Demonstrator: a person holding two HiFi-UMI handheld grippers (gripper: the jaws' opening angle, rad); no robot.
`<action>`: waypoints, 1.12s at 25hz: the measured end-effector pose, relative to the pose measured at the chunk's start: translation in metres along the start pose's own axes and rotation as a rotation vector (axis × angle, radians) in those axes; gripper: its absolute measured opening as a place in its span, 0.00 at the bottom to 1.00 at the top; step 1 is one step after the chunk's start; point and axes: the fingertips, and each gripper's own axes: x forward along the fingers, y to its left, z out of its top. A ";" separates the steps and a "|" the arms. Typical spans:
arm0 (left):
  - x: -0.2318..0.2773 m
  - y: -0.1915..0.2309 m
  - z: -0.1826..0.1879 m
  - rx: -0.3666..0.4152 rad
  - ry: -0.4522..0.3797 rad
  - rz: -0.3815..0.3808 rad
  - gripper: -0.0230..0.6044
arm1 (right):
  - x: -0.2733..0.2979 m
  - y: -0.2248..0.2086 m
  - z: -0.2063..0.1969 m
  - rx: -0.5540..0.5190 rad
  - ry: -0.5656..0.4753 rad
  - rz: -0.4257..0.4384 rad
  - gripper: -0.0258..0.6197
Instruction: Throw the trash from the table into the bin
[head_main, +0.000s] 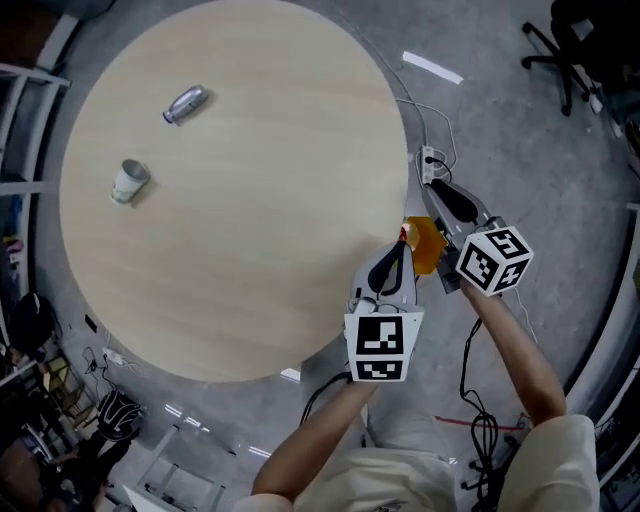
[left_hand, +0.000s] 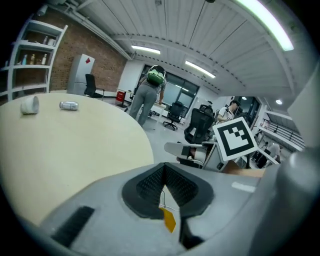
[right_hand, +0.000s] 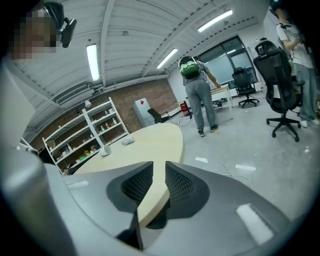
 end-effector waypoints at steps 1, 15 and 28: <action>-0.007 0.011 0.003 -0.016 -0.008 0.020 0.04 | 0.010 0.011 0.004 -0.015 0.008 0.019 0.17; -0.120 0.192 0.034 -0.253 -0.175 0.332 0.04 | 0.172 0.218 0.013 -0.236 0.187 0.358 0.29; -0.231 0.343 0.020 -0.417 -0.270 0.539 0.04 | 0.313 0.391 -0.019 -0.359 0.285 0.522 0.33</action>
